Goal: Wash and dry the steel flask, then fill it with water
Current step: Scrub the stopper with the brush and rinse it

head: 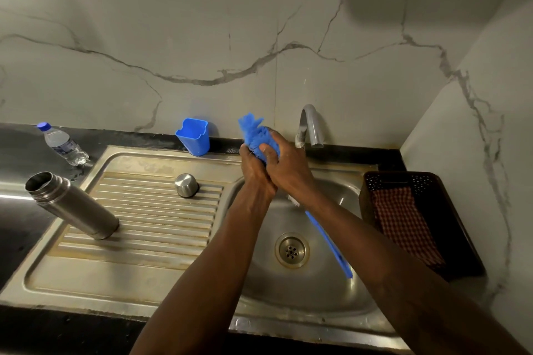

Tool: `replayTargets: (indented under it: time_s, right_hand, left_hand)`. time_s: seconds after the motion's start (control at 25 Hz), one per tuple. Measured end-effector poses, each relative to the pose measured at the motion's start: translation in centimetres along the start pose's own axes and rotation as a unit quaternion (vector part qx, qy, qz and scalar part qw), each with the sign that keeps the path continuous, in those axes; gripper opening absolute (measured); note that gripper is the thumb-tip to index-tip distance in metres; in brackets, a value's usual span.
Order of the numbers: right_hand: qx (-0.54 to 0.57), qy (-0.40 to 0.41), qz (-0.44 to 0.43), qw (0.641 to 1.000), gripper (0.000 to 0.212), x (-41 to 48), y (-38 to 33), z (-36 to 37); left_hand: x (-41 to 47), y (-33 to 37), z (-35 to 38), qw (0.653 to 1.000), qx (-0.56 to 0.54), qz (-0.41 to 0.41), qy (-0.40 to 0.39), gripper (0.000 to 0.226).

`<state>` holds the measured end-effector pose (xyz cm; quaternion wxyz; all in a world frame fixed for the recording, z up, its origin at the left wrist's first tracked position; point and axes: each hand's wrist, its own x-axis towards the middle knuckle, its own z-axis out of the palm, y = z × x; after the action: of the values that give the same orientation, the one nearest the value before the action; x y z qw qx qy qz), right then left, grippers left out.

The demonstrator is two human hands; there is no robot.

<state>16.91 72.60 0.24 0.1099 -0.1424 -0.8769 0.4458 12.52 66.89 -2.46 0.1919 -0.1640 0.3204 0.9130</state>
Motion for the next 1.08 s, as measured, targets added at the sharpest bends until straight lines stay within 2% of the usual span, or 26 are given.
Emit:
replayTargets:
  time_s: [0.12,0.2,0.28,0.36,0.44,0.56,0.64,0.72,0.76,0.84,0.92,1.08]
  right_hand:
    - [0.029,0.029,0.085,0.996,0.050,0.8,0.0,-0.8]
    - [0.033,0.014,0.068,0.997,0.052,0.6,0.4,-0.7]
    - [0.050,0.001,0.055,0.997,0.054,0.0,1.2,-0.4]
    - [0.054,0.011,0.064,0.996,0.054,0.1,1.4,-0.5]
    - [0.030,0.021,0.059,0.998,0.052,0.3,1.4,-0.6]
    - [-0.014,0.035,0.009,0.999,0.050,-0.6,1.3,-0.9]
    - [-0.083,0.029,-0.031,0.996,0.048,-0.9,1.4,-1.4]
    - [-0.128,0.013,-0.054,0.990,0.048,-0.6,1.2,-1.5]
    - [-0.117,0.017,-0.050,0.992,0.048,-0.2,1.0,-1.4]
    - [-0.026,0.035,0.007,0.999,0.048,0.8,0.7,-1.5]
    - [0.046,0.032,0.053,0.997,0.050,1.4,0.7,-1.9]
    - [0.077,0.050,0.082,0.992,0.052,1.8,1.0,-2.3]
  left_hand:
    - [-0.3,-0.3,0.0,0.997,0.078,-0.004,0.006,0.054]
    - [0.2,-0.2,-0.1,0.997,0.079,-0.004,0.004,0.056]
    - [0.5,0.4,-0.2,0.997,0.078,-0.017,-0.005,0.069]
    - [0.5,0.3,-0.6,0.994,0.097,-0.044,-0.018,0.085]
    - [0.1,0.0,-0.6,0.994,0.091,-0.057,-0.029,0.090]
    - [0.5,0.4,-0.7,0.996,0.067,-0.052,-0.011,0.073]
    - [0.7,0.8,-1.1,0.998,0.038,-0.057,0.005,0.065]
    - [0.3,0.2,-1.4,0.997,0.005,-0.066,-0.035,0.066]
    - [0.0,-0.2,-1.4,0.997,-0.001,-0.060,-0.057,0.063]
    - [-0.8,-0.4,-1.2,0.995,0.015,-0.050,-0.084,0.053]
    - [-1.1,-0.1,-0.7,0.995,0.027,-0.045,-0.088,0.045]
    - [-0.8,0.4,-1.1,0.994,-0.036,-0.053,-0.091,0.044]
